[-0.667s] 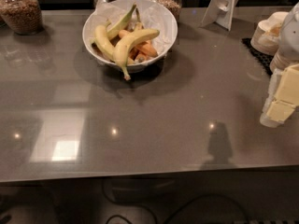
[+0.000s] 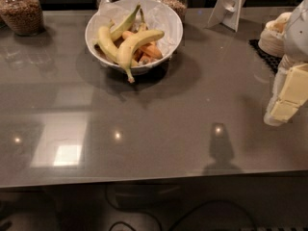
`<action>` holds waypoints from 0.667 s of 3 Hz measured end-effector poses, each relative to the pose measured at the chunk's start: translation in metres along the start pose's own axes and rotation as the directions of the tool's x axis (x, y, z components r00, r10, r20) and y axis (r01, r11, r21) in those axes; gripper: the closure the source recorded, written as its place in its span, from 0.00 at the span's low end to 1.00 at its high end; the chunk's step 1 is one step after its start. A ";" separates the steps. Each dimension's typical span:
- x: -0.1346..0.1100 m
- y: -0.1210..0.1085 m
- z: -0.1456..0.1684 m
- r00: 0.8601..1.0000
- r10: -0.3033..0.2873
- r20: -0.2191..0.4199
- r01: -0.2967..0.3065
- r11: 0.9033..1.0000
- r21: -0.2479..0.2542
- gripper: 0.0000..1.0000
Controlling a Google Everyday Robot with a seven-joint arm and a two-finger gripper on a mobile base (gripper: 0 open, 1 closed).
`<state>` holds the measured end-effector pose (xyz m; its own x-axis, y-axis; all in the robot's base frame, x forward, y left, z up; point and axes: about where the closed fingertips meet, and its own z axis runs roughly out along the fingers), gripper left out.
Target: Pick banana from white bowl
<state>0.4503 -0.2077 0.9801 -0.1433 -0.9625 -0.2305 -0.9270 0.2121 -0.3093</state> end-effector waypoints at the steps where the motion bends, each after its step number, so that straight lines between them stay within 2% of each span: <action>1: -0.030 -0.027 0.007 0.985 -0.141 0.098 0.131 0.987 0.097 0.00; 2: -0.082 -0.065 0.015 0.917 -0.349 0.194 0.308 0.927 0.214 0.00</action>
Offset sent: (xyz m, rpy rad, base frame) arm 0.1279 0.1207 0.0467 0.1001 -0.4689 0.6284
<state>0.5275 -0.1402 1.0050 0.2599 -0.9234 -0.2826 -0.8292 -0.0635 -0.5553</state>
